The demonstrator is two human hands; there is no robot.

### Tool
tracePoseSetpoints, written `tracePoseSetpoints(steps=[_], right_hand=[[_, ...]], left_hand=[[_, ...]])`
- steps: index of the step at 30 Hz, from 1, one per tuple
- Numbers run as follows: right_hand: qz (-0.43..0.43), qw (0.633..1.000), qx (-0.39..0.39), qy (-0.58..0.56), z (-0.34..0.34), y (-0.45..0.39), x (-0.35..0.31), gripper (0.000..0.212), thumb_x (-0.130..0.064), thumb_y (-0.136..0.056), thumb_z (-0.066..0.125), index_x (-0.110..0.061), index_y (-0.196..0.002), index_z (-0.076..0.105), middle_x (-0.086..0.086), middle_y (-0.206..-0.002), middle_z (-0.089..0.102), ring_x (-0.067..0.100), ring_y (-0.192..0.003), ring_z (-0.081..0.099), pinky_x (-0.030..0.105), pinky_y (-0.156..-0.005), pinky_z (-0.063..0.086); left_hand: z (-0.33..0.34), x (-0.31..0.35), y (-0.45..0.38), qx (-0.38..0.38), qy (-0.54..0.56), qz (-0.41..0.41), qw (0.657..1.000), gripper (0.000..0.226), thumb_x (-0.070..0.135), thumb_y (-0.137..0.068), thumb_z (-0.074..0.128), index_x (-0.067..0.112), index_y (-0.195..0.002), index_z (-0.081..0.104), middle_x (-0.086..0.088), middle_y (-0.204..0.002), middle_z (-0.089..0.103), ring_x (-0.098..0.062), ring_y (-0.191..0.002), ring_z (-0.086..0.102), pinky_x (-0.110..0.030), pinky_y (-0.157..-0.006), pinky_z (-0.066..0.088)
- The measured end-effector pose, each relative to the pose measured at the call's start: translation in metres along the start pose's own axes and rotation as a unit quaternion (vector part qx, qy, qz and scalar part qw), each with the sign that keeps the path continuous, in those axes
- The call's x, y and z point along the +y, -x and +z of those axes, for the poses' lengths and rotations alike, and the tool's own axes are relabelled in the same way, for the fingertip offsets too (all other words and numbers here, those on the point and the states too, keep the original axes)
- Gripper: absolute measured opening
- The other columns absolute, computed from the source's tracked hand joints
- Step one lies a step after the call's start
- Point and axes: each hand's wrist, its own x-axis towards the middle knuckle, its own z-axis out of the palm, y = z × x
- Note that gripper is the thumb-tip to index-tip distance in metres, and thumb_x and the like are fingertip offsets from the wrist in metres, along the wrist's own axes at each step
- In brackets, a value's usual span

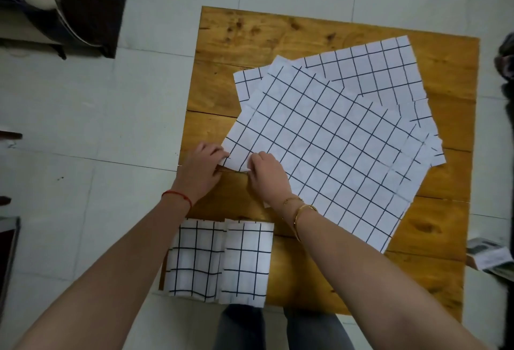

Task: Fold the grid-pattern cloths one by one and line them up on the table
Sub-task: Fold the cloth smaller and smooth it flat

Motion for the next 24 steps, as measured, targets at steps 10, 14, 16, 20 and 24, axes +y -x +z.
tracePoseSetpoints(steps=[10, 14, 16, 20, 24], right_hand=[[-0.014, 0.989, 0.062, -0.136, -0.063, 0.043, 0.014, 0.018, -0.033, -0.080, 0.061, -0.020, -0.086, 0.050, -0.002, -0.080, 0.053, 0.014, -0.076, 0.047, 0.029, -0.066, 0.040], [-0.070, 0.987, 0.125, -0.066, -0.096, 0.067, 0.000, 0.030, -0.045, -0.085, 0.060, -0.019, -0.099, 0.053, -0.004, -0.088, 0.053, 0.014, -0.082, 0.047, 0.027, -0.072, 0.039], [-0.089, 0.981, 0.167, -0.050, -0.113, 0.083, -0.011, 0.027, -0.039, -0.090, 0.054, -0.015, -0.100, 0.055, -0.001, -0.089, 0.055, 0.017, -0.083, 0.049, 0.030, -0.074, 0.041], [-0.087, 0.964, 0.246, -0.048, -0.148, 0.116, -0.026, 0.011, -0.023, -0.092, 0.056, -0.013, -0.090, 0.056, -0.001, -0.080, 0.055, 0.018, -0.076, 0.049, 0.032, -0.068, 0.042], [-0.085, 0.957, 0.277, -0.031, -0.191, 0.151, -0.036, 0.013, -0.022, -0.093, 0.055, -0.016, -0.083, 0.050, -0.007, -0.074, 0.047, 0.013, -0.070, 0.043, 0.030, -0.063, 0.039]], left_hand=[[-0.033, 0.043, 0.000, 0.068, 0.096, 0.034, 0.993, 0.005, 0.027, -0.091, 0.059, 0.025, -0.094, 0.062, 0.010, -0.102, 0.058, -0.007, -0.101, 0.043, -0.035, -0.098, 0.037], [-0.064, 0.078, 0.008, 0.074, 0.094, 0.095, 0.988, 0.011, 0.028, -0.087, 0.063, 0.026, -0.097, 0.062, 0.011, -0.101, 0.060, -0.009, -0.102, 0.048, -0.034, -0.100, 0.032], [-0.080, 0.096, 0.013, 0.085, 0.085, 0.126, 0.985, 0.009, 0.032, -0.088, 0.062, 0.027, -0.095, 0.061, 0.012, -0.098, 0.060, -0.010, -0.102, 0.049, -0.031, -0.101, 0.029], [-0.108, 0.134, 0.028, 0.121, 0.082, 0.186, 0.972, 0.008, 0.031, -0.087, 0.065, 0.024, -0.088, 0.062, 0.011, -0.086, 0.060, -0.013, -0.092, 0.051, -0.034, -0.095, 0.034], [-0.143, 0.171, 0.046, 0.143, 0.073, 0.227, 0.961, 0.012, 0.035, -0.089, 0.064, 0.022, -0.087, 0.063, 0.014, -0.084, 0.060, -0.013, -0.090, 0.050, -0.030, -0.090, 0.030]])
